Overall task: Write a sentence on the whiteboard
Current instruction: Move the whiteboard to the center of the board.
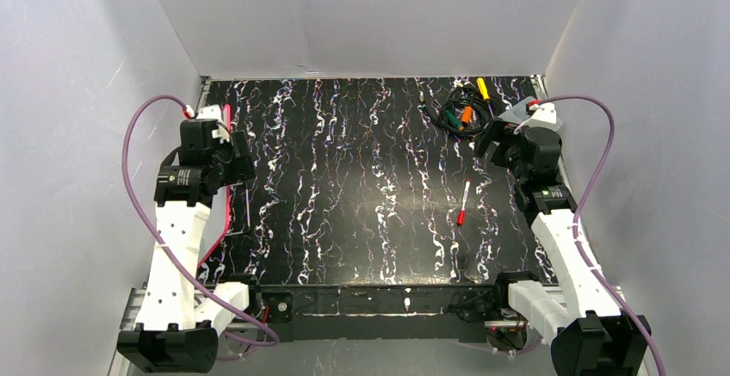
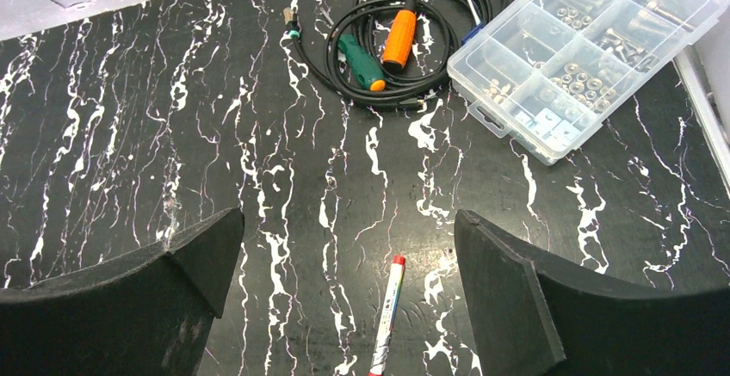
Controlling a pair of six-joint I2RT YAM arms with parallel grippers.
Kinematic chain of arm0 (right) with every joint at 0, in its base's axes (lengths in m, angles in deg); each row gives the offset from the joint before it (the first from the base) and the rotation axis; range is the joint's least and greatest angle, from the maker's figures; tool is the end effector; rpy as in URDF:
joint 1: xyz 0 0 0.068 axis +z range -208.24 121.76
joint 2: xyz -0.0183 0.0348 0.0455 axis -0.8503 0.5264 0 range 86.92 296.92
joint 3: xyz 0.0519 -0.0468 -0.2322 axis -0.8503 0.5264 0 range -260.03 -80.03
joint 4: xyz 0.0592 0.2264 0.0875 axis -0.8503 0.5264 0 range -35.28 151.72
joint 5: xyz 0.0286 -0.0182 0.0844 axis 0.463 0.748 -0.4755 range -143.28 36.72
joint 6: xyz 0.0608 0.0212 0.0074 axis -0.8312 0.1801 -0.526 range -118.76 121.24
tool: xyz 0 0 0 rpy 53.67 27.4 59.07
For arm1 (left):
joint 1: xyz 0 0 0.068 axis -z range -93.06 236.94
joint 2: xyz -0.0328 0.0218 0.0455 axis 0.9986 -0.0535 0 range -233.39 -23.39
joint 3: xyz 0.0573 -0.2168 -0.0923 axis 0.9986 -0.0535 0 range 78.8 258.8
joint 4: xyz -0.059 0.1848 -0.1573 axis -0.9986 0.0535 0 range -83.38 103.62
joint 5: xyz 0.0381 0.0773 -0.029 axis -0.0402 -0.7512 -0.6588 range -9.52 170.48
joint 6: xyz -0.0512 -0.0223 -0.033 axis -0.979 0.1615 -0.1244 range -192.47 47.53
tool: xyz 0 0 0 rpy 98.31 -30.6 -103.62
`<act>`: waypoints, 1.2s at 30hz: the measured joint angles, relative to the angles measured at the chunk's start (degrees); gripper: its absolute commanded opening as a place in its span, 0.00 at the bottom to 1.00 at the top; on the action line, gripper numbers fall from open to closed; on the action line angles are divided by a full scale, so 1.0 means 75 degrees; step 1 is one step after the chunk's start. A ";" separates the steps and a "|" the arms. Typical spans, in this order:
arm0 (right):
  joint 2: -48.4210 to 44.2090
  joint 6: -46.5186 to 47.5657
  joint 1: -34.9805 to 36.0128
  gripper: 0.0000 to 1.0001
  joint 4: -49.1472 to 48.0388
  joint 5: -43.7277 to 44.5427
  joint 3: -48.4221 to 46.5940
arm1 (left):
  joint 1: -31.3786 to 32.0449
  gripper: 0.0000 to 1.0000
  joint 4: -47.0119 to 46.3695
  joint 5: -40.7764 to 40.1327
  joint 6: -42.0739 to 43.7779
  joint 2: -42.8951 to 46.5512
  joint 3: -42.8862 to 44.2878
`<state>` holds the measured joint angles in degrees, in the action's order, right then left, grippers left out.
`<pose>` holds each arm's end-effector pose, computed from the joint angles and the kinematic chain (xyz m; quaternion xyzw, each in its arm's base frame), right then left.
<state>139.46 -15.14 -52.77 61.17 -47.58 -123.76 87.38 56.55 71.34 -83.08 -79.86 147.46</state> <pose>0.2369 0.0177 0.2890 0.1055 0.7873 0.0760 0.6027 0.2042 0.0065 0.3392 -0.1143 0.8883 0.0289 0.4439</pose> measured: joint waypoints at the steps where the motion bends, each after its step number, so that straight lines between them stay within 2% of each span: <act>1: 0.0032 0.0000 -0.0003 1.00 0.0000 -0.0020 0.0000 | 0.0000 0.58 0.0015 -0.0055 0.0017 -0.0032 -0.0044; 4: 0.0122 0.0000 -0.0003 1.00 -0.0003 -0.0064 0.0000 | 0.0000 0.42 0.0122 -0.0192 0.0076 -0.0041 -0.0122; 6: 0.0181 0.0000 -0.0003 1.00 -0.0003 -0.0090 0.0000 | 0.0000 0.26 0.0178 -0.0274 0.0117 -0.0041 -0.0122; 8: 0.0239 0.0000 -0.0003 1.00 0.0000 -0.0134 0.0000 | -0.0003 0.16 0.0230 -0.0318 0.0163 -0.0044 -0.0122; 14: 0.0315 -0.0003 -0.0003 1.00 0.0000 -0.0192 0.0000 | 0.0000 0.00 0.0189 -0.0903 0.0697 0.0026 0.0032; 36: 0.0638 0.0000 0.0000 1.00 0.0099 -0.0280 -0.0079 | -0.0099 0.00 0.0309 -0.0309 0.0600 -0.0283 0.0239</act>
<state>144.24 -15.14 -52.77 61.92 -49.68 -124.35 86.64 58.87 69.02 -78.58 -81.98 149.26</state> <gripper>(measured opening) 0.997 0.168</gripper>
